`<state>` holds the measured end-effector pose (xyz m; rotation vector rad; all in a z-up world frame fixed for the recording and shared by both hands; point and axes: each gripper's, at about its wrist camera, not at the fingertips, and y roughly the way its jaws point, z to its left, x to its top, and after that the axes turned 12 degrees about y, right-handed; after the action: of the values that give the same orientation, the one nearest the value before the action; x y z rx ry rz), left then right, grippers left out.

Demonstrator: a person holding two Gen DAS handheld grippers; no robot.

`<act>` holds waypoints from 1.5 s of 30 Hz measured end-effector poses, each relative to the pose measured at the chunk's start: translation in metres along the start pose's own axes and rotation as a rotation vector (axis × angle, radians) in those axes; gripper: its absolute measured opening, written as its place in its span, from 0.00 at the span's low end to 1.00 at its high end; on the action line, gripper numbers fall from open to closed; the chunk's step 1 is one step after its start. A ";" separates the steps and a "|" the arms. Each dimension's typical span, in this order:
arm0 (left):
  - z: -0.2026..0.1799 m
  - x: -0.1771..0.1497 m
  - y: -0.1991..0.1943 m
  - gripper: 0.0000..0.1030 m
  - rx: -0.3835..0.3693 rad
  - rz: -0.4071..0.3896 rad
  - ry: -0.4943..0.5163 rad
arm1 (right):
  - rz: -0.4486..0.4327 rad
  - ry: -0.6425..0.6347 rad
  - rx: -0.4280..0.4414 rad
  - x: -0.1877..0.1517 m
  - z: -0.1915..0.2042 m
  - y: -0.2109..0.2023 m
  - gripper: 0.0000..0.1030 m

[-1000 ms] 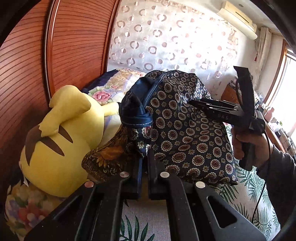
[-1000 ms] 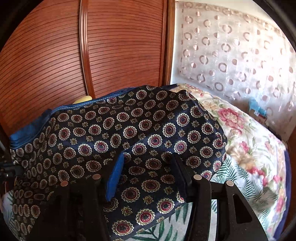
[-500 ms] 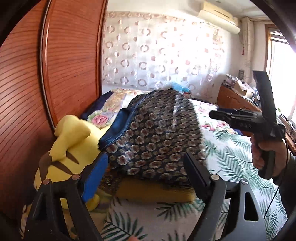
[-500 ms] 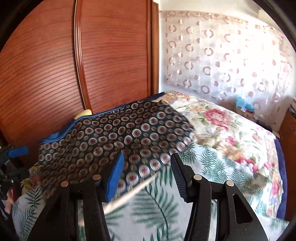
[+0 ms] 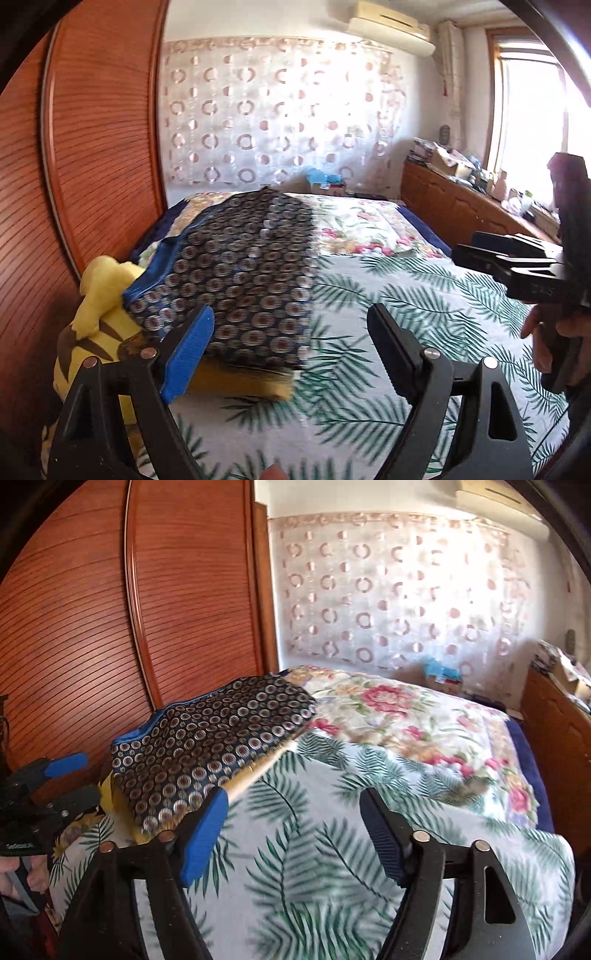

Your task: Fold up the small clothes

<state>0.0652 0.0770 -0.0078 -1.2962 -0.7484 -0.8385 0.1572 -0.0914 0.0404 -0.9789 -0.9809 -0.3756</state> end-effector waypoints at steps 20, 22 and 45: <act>-0.085 0.060 -0.043 0.83 -0.087 -0.095 0.082 | -0.199 0.141 -0.233 -0.039 -0.009 -0.164 0.78; -0.088 0.064 -0.047 0.83 -0.083 -0.105 0.080 | -0.214 0.141 -0.241 -0.042 -0.007 -0.167 0.78; -0.090 0.069 -0.057 0.83 -0.053 -0.130 0.088 | -0.245 0.168 -0.253 -0.056 -0.012 -0.167 0.78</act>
<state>0.0525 -0.0235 0.0684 -1.2598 -0.7507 -1.0194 0.0225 -0.2000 0.0782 -1.0376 -0.9153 -0.7896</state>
